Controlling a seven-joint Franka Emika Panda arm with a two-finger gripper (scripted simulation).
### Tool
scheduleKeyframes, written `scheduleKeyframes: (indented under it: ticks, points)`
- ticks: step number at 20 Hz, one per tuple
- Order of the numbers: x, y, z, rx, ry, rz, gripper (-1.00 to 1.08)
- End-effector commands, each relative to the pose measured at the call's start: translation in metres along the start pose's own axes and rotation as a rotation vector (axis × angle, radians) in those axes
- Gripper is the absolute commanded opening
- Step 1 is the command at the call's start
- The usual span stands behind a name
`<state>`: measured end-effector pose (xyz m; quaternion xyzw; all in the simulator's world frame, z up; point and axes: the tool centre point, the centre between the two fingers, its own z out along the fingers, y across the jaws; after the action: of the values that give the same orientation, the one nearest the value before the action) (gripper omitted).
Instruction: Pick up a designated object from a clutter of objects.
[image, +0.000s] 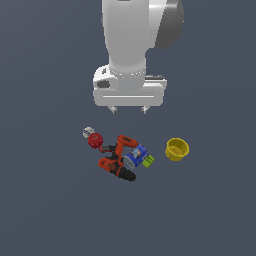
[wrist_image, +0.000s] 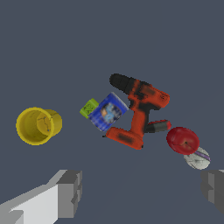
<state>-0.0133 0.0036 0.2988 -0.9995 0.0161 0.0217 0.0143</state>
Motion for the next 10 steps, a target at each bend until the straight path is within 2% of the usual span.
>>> scheduleKeyframes:
  ticks: [1, 10]
  points:
    - [0.0, 0.0, 0.0, 0.0, 0.0, 0.0, 0.28]
    - [0.003, 0.0029, 0.0063, -0.002, -0.004, 0.016, 0.28]
